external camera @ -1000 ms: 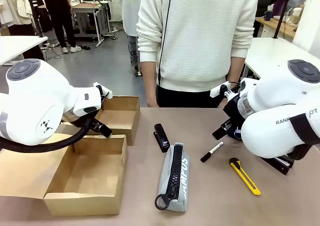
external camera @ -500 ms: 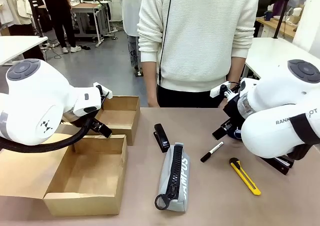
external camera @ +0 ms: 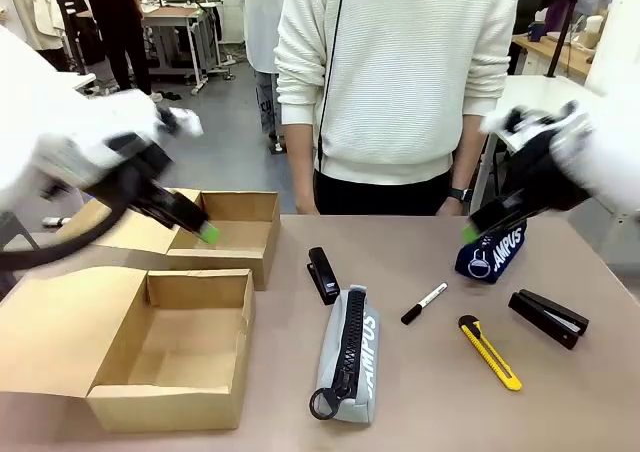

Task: Place items inside the box.
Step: Pick up a Pencil pouch or Stapler and place it inside the Mailer Box closest to the robot.

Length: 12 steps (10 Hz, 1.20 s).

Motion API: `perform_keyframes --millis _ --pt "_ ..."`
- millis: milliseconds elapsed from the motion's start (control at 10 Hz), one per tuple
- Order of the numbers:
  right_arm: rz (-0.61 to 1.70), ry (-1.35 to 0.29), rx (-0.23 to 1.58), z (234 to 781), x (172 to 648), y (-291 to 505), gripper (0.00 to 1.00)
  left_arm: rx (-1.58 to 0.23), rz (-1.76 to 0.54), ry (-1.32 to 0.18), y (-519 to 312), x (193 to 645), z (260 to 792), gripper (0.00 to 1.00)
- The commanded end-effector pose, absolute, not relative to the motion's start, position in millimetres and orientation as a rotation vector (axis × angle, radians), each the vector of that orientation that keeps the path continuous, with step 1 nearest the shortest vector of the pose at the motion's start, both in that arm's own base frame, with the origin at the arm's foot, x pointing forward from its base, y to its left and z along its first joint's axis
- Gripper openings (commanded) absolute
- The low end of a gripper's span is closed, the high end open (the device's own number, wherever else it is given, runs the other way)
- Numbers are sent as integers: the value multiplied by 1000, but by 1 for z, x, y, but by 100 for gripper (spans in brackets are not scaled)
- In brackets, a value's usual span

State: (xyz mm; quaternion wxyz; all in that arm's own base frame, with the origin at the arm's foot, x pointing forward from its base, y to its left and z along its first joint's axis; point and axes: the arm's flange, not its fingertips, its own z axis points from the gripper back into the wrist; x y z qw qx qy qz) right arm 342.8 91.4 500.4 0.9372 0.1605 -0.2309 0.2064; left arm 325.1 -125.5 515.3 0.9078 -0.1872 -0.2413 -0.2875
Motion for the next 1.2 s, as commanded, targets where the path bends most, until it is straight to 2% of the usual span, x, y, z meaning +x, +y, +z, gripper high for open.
perform_keyframes --millis 0,200,300,500,600,700,800,1100 --pt "84 -466 494 537 332 3 100 -578 -493 -458 -32 300 530 100" --pt "-131 -498 757 526 311 -99 100 -853 -232 -521 81 298 520 100" --pt "-267 -526 898 508 299 -148 100 -1006 -58 -554 141 300 498 100" --pt "-471 -569 1016 472 280 -202 100 -1173 159 -576 188 296 453 100" --pt "-503 -589 1081 453 275 -217 100 -1233 222 -577 195 299 438 100" --pt "-570 -589 1086 434 272 -228 100 -1256 317 -591 190 305 423 100" --pt "-522 -536 1009 468 262 -229 100 -1145 200 -555 213 268 435 100" --pt "-522 -536 1009 468 262 -229 100 -1145 200 -555 213 268 435 100"
